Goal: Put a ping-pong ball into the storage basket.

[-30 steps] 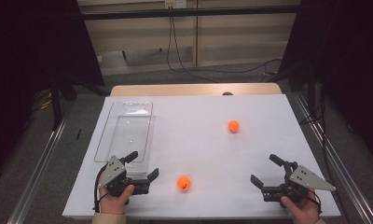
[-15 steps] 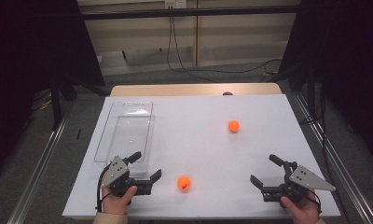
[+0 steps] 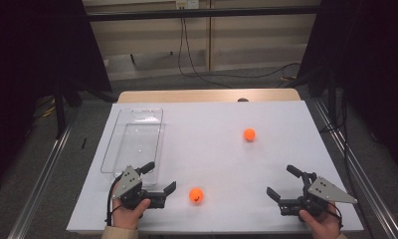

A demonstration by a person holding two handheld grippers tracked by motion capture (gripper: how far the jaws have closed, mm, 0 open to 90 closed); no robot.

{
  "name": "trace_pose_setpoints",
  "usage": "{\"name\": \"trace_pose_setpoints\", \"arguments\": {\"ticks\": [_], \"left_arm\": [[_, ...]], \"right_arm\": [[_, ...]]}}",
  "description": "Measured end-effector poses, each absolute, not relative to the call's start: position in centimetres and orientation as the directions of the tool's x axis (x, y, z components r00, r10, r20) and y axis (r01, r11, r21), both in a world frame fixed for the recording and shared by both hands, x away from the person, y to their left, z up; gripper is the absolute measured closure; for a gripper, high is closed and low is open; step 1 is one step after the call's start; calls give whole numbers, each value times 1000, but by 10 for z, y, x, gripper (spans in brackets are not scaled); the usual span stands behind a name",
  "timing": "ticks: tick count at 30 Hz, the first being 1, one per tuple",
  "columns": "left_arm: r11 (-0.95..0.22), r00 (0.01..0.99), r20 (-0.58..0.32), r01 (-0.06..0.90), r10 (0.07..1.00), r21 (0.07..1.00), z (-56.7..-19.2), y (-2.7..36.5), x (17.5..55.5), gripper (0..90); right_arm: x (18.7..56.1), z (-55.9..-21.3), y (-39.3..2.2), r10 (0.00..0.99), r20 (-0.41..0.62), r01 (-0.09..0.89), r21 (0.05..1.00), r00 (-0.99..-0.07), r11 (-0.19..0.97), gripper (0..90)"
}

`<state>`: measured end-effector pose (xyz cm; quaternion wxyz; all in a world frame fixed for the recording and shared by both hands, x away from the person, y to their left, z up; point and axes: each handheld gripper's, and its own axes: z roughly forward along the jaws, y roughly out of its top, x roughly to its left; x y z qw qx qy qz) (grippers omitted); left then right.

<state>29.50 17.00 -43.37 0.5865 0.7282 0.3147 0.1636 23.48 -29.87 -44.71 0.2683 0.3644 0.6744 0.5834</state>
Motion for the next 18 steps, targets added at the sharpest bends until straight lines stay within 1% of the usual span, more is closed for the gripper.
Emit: {"name": "trace_pose_setpoints", "arguments": {"ticks": [18], "left_arm": [[-137, 763, -134, 280, 632, 950, -433, 158, 297, 14]], "right_arm": [[235, -447, -298, 802, 65, 181, 982, -594, 54, 5]]}}
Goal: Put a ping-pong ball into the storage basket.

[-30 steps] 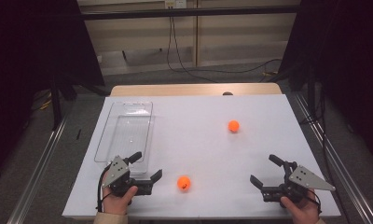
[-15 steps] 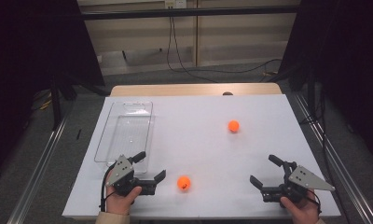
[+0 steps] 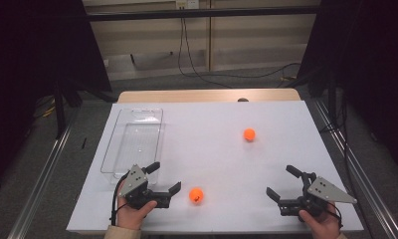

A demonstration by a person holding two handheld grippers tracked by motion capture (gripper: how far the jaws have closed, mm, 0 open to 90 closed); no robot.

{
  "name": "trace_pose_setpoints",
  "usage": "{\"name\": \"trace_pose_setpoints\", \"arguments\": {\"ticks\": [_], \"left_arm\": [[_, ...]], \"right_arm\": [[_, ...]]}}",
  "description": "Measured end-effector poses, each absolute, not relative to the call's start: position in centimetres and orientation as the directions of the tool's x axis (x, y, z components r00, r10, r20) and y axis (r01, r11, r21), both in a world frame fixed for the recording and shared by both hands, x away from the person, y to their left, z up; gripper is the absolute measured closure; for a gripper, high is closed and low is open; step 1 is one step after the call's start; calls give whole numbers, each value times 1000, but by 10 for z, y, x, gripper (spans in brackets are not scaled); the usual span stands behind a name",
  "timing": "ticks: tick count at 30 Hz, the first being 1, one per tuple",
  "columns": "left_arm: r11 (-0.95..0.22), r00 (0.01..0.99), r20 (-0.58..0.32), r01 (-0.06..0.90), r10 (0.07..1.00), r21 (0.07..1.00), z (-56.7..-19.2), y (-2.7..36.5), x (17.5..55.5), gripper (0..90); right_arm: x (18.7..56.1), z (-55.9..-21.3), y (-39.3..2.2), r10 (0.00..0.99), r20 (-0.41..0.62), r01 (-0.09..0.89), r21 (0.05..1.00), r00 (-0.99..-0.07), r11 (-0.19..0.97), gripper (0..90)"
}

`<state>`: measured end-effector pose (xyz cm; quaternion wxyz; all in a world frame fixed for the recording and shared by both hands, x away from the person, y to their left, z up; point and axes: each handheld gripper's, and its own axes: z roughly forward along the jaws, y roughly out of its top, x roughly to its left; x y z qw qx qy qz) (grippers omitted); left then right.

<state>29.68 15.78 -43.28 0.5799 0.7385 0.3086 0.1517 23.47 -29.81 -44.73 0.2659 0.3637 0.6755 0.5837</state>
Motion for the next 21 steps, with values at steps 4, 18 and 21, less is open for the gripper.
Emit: {"name": "trace_pose_setpoints", "arguments": {"ticks": [4, 18, 21], "left_arm": [[-139, 771, -142, 286, 620, 948, -433, 154, 297, 14], [-155, 786, -148, 295, 601, 943, -433, 146, 296, 14], [-168, 789, -144, 300, 597, 939, -434, 144, 296, 14]], "right_arm": [[235, -447, -298, 801, 65, 181, 982, -595, 55, 6], [235, -447, -297, 799, 67, 183, 982, -598, 55, 7], [235, -447, -298, 799, 66, 182, 982, -598, 55, 7]]}}
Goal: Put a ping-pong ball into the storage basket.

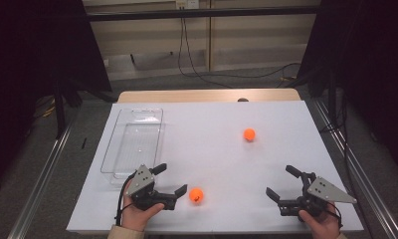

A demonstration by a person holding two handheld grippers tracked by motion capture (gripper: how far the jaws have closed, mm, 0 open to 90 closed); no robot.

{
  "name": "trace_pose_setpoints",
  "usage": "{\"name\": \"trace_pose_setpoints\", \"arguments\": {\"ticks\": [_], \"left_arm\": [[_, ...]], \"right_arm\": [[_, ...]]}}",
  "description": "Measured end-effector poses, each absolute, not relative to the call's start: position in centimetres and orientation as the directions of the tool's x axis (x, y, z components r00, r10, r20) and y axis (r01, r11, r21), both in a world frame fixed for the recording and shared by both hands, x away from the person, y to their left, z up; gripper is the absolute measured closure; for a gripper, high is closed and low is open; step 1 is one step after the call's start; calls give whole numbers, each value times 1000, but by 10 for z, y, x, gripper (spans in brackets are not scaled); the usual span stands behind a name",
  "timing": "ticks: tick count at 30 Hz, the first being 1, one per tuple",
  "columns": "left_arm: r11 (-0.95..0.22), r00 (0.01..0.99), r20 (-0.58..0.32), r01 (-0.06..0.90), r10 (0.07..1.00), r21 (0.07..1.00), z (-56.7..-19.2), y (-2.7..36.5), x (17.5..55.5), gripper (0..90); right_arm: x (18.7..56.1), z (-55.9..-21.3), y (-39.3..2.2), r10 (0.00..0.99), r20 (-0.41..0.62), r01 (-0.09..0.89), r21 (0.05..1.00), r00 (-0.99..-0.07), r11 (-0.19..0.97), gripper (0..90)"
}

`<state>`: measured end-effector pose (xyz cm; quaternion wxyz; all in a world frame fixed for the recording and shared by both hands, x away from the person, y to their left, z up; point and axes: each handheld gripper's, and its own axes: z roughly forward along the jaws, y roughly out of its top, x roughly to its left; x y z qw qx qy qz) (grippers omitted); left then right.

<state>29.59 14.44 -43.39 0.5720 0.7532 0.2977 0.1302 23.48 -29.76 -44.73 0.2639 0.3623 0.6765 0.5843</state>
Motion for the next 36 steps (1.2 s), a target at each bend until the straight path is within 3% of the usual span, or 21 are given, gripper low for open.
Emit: {"name": "trace_pose_setpoints", "arguments": {"ticks": [36], "left_arm": [[-242, 823, -163, 340, 544, 909, -438, 124, 294, 19]], "right_arm": [[235, -448, -297, 796, 64, 184, 981, -603, 60, 9]]}}
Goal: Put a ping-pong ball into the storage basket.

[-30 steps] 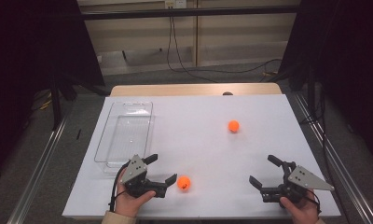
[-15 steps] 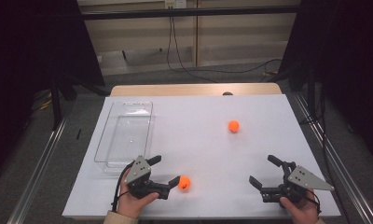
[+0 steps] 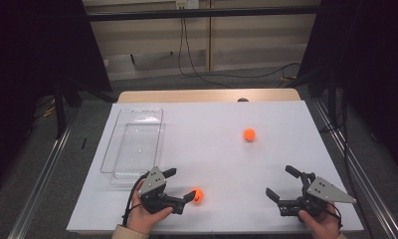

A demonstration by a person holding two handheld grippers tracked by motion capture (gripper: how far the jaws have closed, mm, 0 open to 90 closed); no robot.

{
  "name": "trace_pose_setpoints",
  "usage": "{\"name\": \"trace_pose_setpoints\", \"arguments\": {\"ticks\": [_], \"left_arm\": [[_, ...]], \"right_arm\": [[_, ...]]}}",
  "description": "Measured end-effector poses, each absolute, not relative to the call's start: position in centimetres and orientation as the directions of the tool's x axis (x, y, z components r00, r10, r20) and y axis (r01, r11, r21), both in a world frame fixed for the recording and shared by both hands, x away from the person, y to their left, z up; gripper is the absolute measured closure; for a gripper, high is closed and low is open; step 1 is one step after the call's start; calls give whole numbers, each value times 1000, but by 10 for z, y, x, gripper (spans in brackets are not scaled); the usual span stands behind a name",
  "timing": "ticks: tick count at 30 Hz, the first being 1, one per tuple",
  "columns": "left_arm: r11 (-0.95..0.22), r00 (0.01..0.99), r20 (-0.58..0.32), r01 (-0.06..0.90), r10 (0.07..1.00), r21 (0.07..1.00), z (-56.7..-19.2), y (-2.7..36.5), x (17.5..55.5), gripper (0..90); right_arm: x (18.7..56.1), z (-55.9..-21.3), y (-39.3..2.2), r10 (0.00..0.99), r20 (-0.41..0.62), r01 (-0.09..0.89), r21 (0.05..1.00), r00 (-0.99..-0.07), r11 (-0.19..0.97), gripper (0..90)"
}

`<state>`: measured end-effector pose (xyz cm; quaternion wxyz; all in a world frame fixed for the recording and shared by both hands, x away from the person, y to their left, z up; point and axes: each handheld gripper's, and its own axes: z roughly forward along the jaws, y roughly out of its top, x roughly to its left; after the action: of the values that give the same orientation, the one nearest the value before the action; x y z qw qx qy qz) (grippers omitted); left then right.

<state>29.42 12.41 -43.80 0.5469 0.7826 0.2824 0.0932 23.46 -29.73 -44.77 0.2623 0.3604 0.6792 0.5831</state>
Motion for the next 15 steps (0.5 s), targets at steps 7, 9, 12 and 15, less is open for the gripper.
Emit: {"name": "trace_pose_setpoints", "arguments": {"ticks": [7, 9, 12, 15], "left_arm": [[-256, 825, -175, 357, 538, 898, -440, 122, 295, 19], [-264, 828, -179, 362, 532, 894, -441, 121, 295, 19], [-278, 831, -180, 368, 526, 887, -442, 120, 295, 21], [-285, 831, -178, 370, 527, 884, -442, 119, 295, 24]], "right_arm": [[235, -448, -297, 795, 61, 183, 981, -603, 63, 9], [235, -448, -297, 796, 61, 183, 981, -603, 63, 9], [235, -448, -297, 795, 62, 182, 981, -604, 62, 10], [235, -448, -297, 795, 61, 182, 981, -603, 64, 10]]}}
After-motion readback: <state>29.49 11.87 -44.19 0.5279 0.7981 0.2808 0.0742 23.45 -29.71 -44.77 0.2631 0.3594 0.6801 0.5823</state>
